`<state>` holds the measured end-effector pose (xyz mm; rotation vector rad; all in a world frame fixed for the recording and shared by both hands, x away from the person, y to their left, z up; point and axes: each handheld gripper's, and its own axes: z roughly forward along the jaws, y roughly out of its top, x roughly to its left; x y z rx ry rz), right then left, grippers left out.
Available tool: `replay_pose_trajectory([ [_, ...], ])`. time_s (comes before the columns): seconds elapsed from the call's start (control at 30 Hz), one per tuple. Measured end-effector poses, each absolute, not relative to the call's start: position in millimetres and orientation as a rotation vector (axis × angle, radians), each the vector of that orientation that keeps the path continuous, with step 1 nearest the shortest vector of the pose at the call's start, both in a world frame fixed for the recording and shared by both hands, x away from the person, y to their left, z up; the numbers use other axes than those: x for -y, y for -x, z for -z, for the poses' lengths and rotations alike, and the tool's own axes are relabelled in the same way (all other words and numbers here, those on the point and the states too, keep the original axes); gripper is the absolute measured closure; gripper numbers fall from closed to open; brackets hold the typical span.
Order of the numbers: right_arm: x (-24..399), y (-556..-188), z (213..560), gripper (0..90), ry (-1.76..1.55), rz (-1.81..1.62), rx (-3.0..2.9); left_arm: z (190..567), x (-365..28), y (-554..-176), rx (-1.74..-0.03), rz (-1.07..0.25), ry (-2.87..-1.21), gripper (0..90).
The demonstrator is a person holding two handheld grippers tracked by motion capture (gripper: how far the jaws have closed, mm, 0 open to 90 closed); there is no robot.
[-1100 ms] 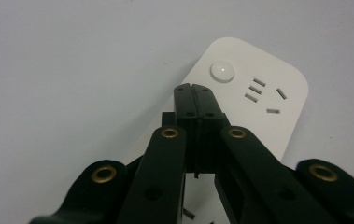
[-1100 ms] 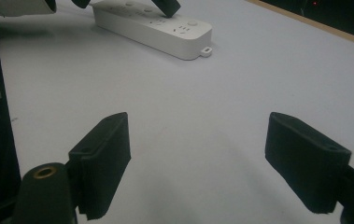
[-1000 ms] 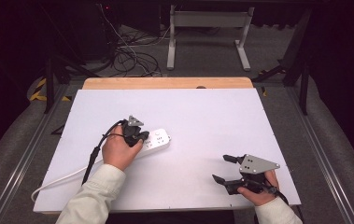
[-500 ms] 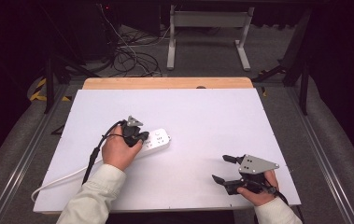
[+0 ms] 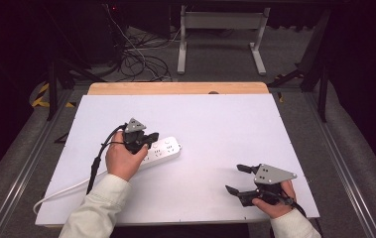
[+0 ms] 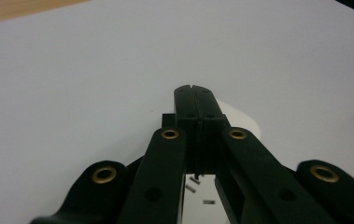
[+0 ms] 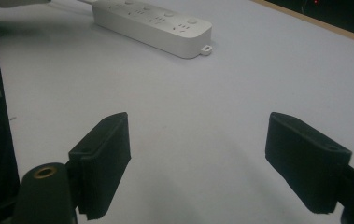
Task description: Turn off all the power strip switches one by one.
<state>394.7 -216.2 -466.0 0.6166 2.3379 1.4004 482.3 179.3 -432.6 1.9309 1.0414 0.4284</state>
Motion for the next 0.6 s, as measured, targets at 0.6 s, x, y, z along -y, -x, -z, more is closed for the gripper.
replay_pose_trajectory([
  [0.6, 216.1, -394.1, 465.5, 23.3, -0.616, -1.404, -2.334, 432.8, -163.5, -488.8, -1.0, -0.42, -1.957, 90.0],
])
